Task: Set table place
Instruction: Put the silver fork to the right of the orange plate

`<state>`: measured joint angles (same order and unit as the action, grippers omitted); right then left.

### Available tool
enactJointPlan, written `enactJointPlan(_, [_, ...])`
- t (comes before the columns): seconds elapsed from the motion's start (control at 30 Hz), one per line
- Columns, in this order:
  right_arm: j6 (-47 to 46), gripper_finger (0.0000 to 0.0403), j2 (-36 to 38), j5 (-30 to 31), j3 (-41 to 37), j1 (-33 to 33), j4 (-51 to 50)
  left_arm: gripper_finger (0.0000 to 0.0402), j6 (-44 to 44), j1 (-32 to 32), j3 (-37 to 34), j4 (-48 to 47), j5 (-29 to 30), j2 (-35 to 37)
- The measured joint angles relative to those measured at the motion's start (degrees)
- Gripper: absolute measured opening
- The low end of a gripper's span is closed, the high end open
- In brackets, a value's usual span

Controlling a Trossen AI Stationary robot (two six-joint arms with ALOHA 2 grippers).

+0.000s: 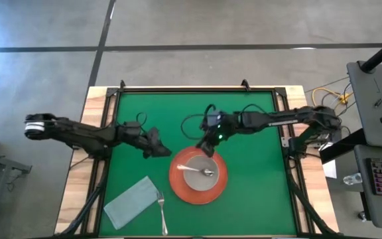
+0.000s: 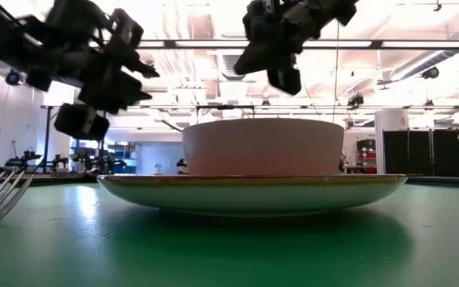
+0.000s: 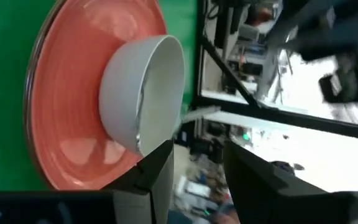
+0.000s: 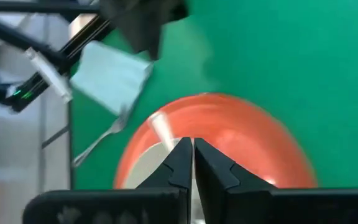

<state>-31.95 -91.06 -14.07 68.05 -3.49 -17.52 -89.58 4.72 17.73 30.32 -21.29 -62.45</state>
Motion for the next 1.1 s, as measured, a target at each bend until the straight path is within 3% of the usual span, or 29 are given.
enactJointPlan(0.2, [7.70, 0.0009, 5.47, -0.52, 0.04, -3.05, -9.96, 0.0123, -0.79, -14.74, 1.44, -9.68, 12.08, 3.97])
enactJointPlan(0.33, [10.74, 0.0009, 7.19, -0.53, 0.04, -2.71, -15.64, 0.0123, -9.48, -25.82, 2.87, -10.36, 15.28, -0.40])
enactJointPlan(0.43, [11.23, 0.0009, 8.00, 5.14, 0.02, -1.71, -16.52, 0.0123, -15.20, -32.97, 7.01, -11.79, 21.54, -5.90])
enactJointPlan(0.53, [11.58, 0.0009, 8.58, 12.45, 0.44, -0.82, -16.46, 0.0123, -20.99, -38.03, 14.76, -23.71, 25.53, -11.46])
enactJointPlan(0.7, [10.33, 0.0013, 8.58, 17.93, 1.36, -0.78, -16.62, 0.0123, -30.40, -41.90, 32.79, -54.96, 26.61, -20.94])
enactJointPlan(0.8, [10.46, 0.0031, 8.54, 20.61, 1.67, -0.97, -18.69, 0.0123, -35.57, -42.70, 41.47, -65.68, 26.58, -26.46])
enactJointPlan(1.1, [9.21, 0.0111, 8.52, 21.66, 1.81, -0.93, -23.71, 0.0123, -38.69, -42.69, 54.95, -65.81, 28.76, -41.26])
